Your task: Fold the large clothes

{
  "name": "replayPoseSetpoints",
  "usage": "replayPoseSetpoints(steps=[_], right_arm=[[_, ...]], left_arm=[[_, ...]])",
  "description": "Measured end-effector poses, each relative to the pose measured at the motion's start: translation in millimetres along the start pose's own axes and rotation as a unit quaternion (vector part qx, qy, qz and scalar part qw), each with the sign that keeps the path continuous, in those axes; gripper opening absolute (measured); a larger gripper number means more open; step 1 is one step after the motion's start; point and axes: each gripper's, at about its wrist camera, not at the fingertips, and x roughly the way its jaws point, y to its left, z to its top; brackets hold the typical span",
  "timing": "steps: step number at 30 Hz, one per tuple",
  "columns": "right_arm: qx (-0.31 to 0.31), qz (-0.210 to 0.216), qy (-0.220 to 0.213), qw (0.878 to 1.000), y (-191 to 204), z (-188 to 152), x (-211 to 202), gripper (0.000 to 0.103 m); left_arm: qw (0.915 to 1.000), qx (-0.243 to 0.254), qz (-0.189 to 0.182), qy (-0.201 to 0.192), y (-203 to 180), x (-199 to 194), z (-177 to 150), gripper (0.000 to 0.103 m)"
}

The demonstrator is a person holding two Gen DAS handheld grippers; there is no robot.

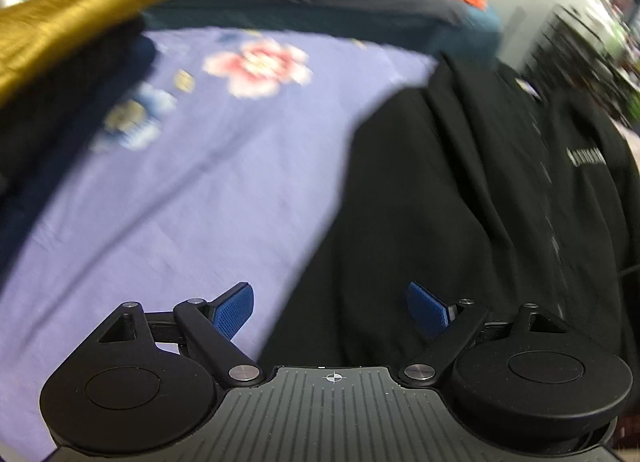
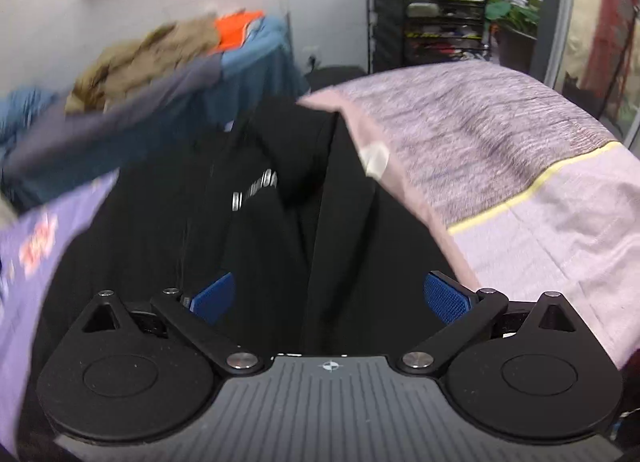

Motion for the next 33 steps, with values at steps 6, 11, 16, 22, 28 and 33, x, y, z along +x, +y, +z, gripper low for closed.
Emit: replayPoseSetpoints(steps=[6, 11, 16, 22, 28, 33], right_arm=[[0.01, -0.012, 0.021, 1.0, 0.3, -22.8, -9.8, 0.101], [0.029, -0.022, 0.021, 0.999, -6.7, -27.1, -14.4, 0.101], [0.045, -0.029, 0.022, 0.998, -11.9, -28.4, -17.0, 0.101], [0.05, -0.041, 0.025, 0.998, -19.0, -33.3, -15.8, 0.101], [0.083, -0.038, 0.037, 0.995, -28.6, -34.9, -8.1, 0.101], [0.095, -0.041, 0.037, 0.994, -34.6, -33.6, -7.8, 0.101]], left_arm=[[0.9876, 0.125, -0.088, -0.035, -59.2, -14.1, -23.5, 0.103], [0.952, 0.3, -0.055, -0.022, -117.0, 21.6, -47.5, 0.103], [0.9515, 0.307, -0.005, 0.012, -120.3, 65.5, -51.0, 0.103], [0.9789, 0.2, -0.029, 0.03, -78.0, 50.9, -5.0, 0.06], [0.9869, 0.125, 0.081, -0.063, 4.0, 14.0, 70.3, 0.044], [0.9652, -0.012, 0.223, -0.136, 85.9, -14.2, 128.4, 0.071]])
